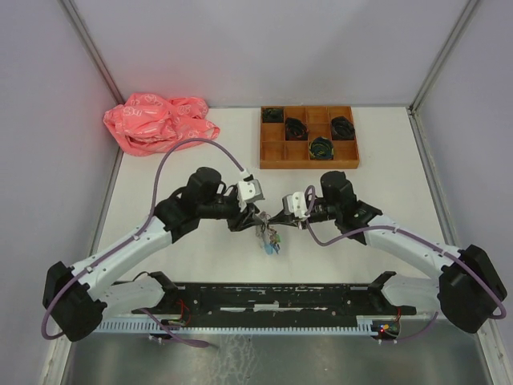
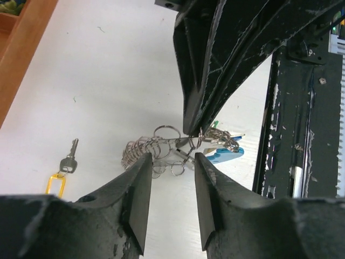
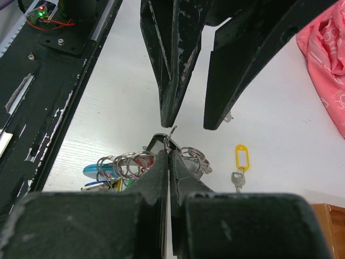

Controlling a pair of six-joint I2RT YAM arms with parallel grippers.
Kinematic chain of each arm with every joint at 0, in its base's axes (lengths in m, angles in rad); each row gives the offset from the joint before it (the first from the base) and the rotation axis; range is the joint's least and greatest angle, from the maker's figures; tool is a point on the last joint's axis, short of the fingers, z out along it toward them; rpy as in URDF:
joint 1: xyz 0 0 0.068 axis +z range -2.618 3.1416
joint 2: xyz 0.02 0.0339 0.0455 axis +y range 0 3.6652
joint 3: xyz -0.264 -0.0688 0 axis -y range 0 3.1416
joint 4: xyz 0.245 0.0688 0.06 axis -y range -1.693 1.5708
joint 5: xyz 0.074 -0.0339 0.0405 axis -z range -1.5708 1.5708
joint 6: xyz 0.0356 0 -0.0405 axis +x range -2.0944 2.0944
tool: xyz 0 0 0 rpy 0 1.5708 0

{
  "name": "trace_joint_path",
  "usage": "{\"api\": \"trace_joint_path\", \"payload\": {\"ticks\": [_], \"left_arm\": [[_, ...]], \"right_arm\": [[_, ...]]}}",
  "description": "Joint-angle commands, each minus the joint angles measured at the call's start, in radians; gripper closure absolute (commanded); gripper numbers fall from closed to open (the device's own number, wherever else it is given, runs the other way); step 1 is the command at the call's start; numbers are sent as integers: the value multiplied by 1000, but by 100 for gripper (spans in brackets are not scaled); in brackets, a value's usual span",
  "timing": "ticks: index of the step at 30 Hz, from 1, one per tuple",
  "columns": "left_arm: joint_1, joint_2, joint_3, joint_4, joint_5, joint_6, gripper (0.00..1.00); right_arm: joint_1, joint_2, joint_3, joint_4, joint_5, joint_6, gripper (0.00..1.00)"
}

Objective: Put the keys on the keyring

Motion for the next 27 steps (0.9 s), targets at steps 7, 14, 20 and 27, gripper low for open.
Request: {"api": "trace_joint_path", "payload": {"ticks": [7, 14, 20, 27], "left_arm": [[105, -70, -108, 263, 217, -131, 46], [136, 2, -81, 260, 321, -109, 45], [140, 40, -57, 201, 389, -49, 49], [141, 61, -46, 196, 407, -36, 55]], "right_arm": [[-17, -68, -25, 138, -42, 46, 99], [-17, -76, -27, 132, -58, 33, 99], [-19, -82, -26, 125, -64, 26, 99], [-19, -77, -17, 114, -84, 23, 99]]}}
